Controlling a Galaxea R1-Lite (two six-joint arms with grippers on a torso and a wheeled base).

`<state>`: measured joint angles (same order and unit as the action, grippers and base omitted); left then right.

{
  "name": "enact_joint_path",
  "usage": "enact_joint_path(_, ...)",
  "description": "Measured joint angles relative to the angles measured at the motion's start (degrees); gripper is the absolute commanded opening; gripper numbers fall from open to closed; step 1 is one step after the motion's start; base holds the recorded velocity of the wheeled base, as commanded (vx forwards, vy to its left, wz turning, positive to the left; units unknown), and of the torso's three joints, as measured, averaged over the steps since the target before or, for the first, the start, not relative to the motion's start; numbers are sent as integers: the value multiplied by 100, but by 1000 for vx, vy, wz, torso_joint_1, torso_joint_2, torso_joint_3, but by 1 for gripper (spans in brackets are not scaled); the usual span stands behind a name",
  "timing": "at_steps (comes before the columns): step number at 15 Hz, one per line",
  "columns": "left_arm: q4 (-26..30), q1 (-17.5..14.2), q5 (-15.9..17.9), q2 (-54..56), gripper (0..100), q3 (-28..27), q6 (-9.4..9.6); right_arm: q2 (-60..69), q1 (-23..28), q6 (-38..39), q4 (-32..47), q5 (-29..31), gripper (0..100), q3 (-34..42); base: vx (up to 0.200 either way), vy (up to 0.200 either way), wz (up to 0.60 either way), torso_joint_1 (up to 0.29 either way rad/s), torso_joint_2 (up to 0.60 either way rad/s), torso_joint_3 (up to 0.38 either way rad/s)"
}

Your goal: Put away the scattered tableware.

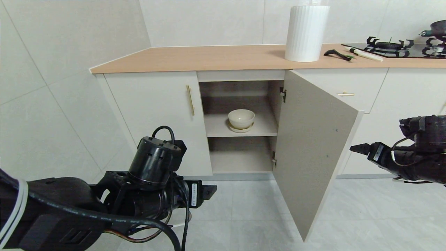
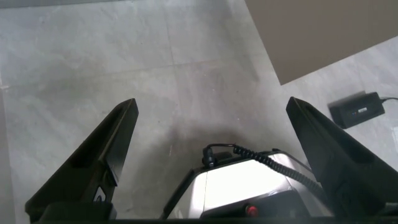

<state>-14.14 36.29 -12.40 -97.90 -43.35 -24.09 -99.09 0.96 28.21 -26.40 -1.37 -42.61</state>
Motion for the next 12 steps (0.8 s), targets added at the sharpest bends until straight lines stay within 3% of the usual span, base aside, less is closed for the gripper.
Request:
enact_joint_path(6, 0, 4, 9, 41, 100, -4, 1, -83, -296, 239, -789, 28, 100, 16, 0, 0, 0, 0, 0, 0)
enact_joint_path(12, 0, 0, 13, 88, 100, -6, -2, -177, -862, 239, -816, 22, 100, 22, 0, 0, 0, 0, 0, 0)
